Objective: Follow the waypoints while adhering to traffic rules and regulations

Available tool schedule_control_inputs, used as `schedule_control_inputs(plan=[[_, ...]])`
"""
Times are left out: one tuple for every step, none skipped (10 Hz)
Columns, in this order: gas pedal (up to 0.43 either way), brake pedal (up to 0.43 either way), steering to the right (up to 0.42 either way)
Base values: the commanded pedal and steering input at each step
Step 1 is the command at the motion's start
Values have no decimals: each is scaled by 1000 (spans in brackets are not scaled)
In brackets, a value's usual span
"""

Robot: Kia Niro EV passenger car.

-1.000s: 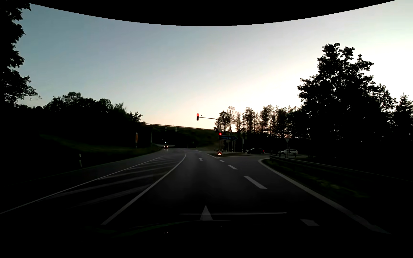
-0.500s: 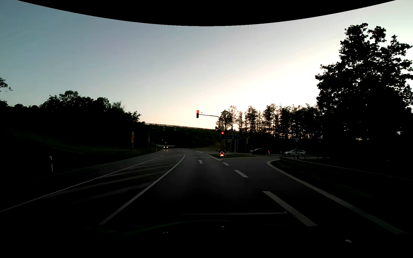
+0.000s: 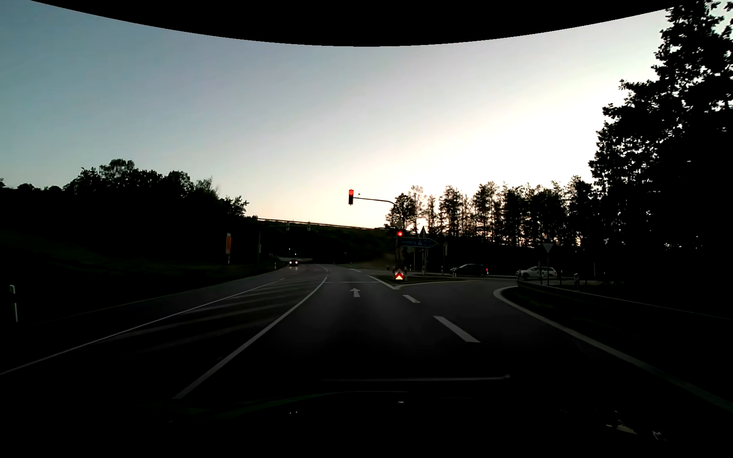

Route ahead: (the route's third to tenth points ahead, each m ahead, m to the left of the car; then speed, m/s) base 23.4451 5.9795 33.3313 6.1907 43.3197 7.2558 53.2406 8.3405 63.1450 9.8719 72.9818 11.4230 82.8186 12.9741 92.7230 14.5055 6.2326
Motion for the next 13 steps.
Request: schedule_control_inputs(plan=[[0,0,-6],[0,0,-6],[0,0,-5],[0,24,-6],[0,67,-6],[0,91,-6],[0,98,-6],[0,104,-7],[0,104,-6],[0,104,-6],[0,110,-6],[0,110,-7],[0,110,-7]])
